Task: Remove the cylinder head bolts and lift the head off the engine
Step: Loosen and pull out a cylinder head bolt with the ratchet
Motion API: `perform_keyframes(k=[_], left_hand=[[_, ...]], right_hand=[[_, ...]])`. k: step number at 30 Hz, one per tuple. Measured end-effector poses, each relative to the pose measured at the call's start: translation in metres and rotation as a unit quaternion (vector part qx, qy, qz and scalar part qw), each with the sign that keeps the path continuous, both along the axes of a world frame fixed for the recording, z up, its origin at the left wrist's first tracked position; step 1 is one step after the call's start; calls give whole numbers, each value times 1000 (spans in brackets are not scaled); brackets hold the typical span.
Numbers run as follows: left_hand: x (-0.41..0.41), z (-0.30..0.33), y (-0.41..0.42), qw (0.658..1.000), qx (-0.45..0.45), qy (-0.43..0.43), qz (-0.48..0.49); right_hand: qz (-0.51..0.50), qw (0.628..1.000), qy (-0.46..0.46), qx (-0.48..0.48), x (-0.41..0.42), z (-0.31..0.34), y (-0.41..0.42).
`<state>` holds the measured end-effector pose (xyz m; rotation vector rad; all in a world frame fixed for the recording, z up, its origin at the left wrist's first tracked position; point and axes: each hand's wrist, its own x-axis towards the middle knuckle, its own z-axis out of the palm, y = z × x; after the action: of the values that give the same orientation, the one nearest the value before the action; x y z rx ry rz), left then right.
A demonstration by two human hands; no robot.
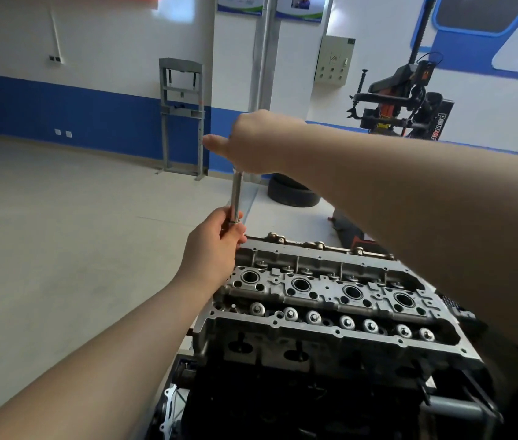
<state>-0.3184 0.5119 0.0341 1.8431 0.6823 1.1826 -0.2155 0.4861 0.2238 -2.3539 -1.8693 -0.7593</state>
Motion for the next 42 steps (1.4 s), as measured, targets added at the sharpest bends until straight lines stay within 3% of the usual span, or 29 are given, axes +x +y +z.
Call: perform_keyframes(k=[2, 5, 7, 9, 13, 14, 16, 18, 20, 24, 29, 33, 36, 40, 42], left_hand=[[-1, 0, 0, 1000, 9, -4, 13], [-4, 0, -4, 1000, 13, -14, 16], [-4, 0, -5, 1000, 9, 0, -9], [-2, 1, -7, 1000, 1, -3, -23], [-1, 1, -5, 1000, 5, -8, -11], [0, 0, -4, 1000, 7, -3, -10], [1, -1, -4, 1000, 5, 0, -5], [1, 0, -4, 1000, 12, 8, 3], [0, 0, -5, 999, 27, 18, 8], [0, 1, -5, 999, 35, 30, 20], [-1, 2, -6, 998, 39, 42, 25], [1, 2, -4, 998, 45, 44, 25], [0, 2, -4, 997, 46, 50, 31], [-1, -1, -1, 996, 42, 69, 37], [0, -1, -1, 996, 42, 72, 37]], right_hand=[[-32, 998, -35, 46, -8, -8, 5], [106, 986, -25, 124, -4, -18, 0], [171, 968, 170, 71, 9, -14, -12], [150, 928, 340, -11, 15, -7, -18], [43, 963, 246, -99, 9, 14, -17], [16, 958, 263, -109, 11, 22, -19], [-7, 917, 370, -149, 21, 38, -26], [-14, 843, 497, -206, 29, 47, -34], [-26, 799, 559, -220, 28, 46, -34], [-44, 807, 553, -201, 21, 46, -24], [-58, 788, 576, -210, 24, 47, -28], [45, 761, 638, -105, 36, 79, -41], [84, 772, 629, -32, 41, 109, -57], [34, 753, 656, -27, 66, 90, -87], [-23, 763, 644, -49, 89, 65, -109]])
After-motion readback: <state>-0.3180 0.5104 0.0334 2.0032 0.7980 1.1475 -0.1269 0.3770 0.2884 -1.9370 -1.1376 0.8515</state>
